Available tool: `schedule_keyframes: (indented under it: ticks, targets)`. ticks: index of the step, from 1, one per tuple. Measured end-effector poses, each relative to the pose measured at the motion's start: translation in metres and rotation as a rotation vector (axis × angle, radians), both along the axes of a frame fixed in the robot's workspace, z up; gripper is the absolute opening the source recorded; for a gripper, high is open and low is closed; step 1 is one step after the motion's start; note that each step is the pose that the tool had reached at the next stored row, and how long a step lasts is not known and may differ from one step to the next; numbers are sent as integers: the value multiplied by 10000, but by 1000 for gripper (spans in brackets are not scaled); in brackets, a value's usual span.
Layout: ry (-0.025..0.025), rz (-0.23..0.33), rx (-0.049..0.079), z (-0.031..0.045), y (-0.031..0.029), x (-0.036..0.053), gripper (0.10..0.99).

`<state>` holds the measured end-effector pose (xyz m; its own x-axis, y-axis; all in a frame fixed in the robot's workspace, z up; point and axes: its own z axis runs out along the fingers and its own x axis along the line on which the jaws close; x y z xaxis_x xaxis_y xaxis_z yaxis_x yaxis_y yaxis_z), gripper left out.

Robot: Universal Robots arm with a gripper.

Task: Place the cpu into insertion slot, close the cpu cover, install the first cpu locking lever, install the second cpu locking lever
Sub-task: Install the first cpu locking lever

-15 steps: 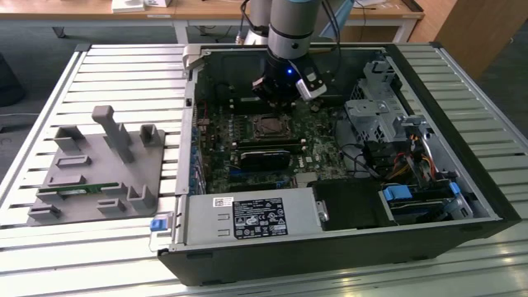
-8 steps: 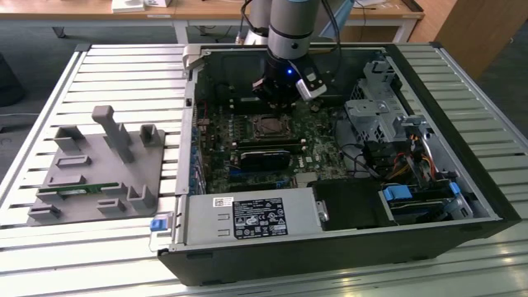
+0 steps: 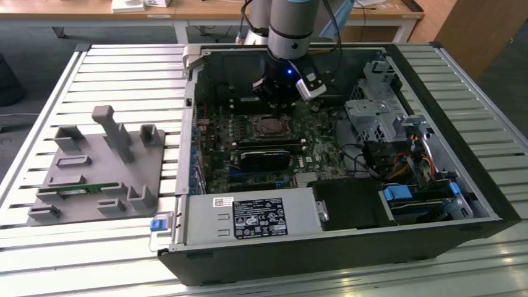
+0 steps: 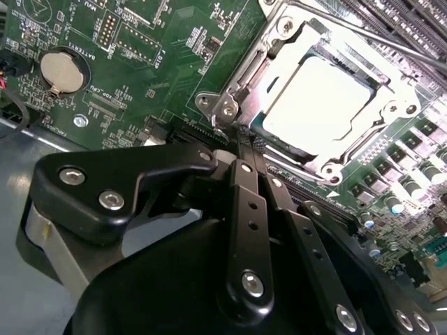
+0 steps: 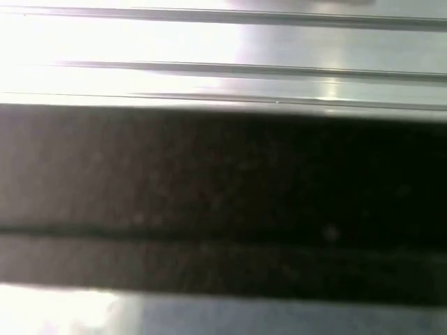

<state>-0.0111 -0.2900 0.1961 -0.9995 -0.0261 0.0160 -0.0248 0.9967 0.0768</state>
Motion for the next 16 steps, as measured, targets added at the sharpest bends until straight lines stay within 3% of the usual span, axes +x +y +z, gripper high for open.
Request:
schedule_keyframes:
  ticks: [3, 7, 16]
  targets:
    - [-7, -1, 15, 20, 4, 1, 106]
    - [1, -2, 0, 102, 1, 0, 106]
    - [1, -14, 0, 109, -21, 5, 106]
